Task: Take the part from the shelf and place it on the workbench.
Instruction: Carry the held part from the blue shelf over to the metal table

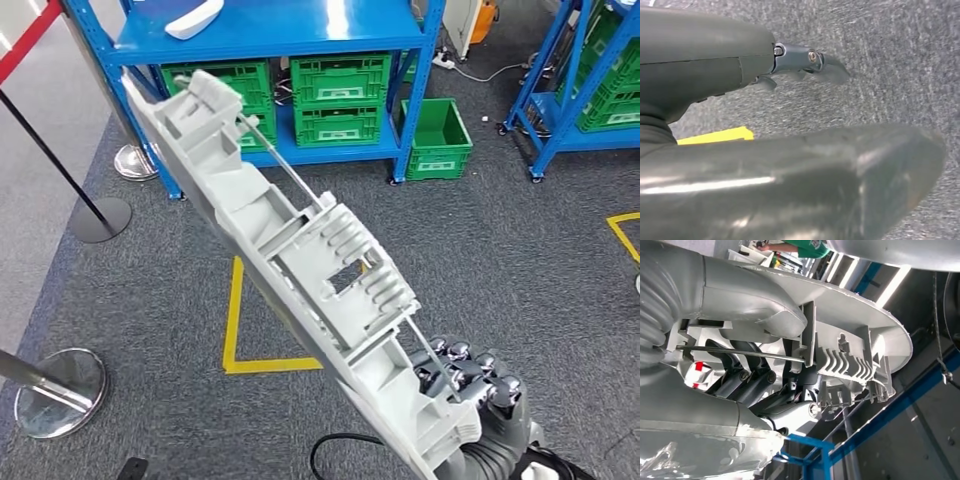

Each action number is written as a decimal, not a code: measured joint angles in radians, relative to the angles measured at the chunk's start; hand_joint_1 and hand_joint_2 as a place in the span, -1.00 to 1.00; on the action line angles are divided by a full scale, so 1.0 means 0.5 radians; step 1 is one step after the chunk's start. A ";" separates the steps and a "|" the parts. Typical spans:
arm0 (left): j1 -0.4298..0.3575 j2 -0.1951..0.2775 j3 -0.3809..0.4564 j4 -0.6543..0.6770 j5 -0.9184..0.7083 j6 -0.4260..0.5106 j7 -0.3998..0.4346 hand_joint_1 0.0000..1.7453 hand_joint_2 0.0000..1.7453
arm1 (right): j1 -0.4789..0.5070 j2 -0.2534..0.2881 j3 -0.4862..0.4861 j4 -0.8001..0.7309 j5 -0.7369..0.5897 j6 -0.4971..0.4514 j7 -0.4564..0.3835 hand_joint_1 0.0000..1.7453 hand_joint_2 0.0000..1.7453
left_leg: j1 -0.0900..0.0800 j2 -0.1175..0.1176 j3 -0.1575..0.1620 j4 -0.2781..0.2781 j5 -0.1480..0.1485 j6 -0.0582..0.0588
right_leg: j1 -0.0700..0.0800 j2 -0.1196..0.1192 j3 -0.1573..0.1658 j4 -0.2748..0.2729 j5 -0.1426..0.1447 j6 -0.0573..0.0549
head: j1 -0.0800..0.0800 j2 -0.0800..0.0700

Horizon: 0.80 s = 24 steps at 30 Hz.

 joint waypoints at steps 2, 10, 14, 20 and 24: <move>-0.001 -0.006 0.000 0.002 0.000 -0.002 0.000 -1.00 -1.00 | -0.011 0.000 -0.001 0.006 -0.003 0.005 0.004 1.00 1.00 | -0.001 0.000 -0.016 -0.037 0.008 0.025 | -0.004 -0.003 -0.023 -0.003 0.040 0.021 | 0.001 0.000; 0.013 -0.029 0.001 0.006 -0.001 -0.007 0.004 -1.00 -1.00 | -0.019 0.000 -0.006 0.034 -0.013 0.021 0.011 1.00 1.00 | 0.005 0.012 -0.214 -0.029 0.192 0.063 | -0.022 -0.002 -0.078 0.587 -0.336 0.089 | 0.013 0.000; 0.014 -0.043 0.001 0.005 -0.001 -0.008 0.004 -1.00 -1.00 | -0.032 0.001 -0.010 0.040 -0.015 0.024 0.018 1.00 1.00 | 0.001 0.009 -0.312 0.002 0.268 0.030 | -0.020 0.002 0.328 0.088 -0.302 0.070 | 0.010 0.000; 0.021 -0.049 0.001 0.005 -0.001 -0.011 0.004 -1.00 -1.00 | -0.042 0.008 -0.016 0.044 -0.019 0.031 0.022 1.00 1.00 | 0.007 0.006 -0.388 0.122 0.160 -0.028 | -0.018 -0.001 0.304 -0.011 -0.273 -0.026 | 0.002 0.000; 0.020 -0.055 0.001 0.005 -0.002 -0.014 0.004 -1.00 -1.00 | -0.043 0.016 -0.016 0.045 -0.016 0.032 0.026 1.00 1.00 | 0.007 0.006 -0.504 0.590 -0.129 -0.046 | -0.017 -0.001 0.187 -0.007 -0.175 -0.038 | -0.003 0.000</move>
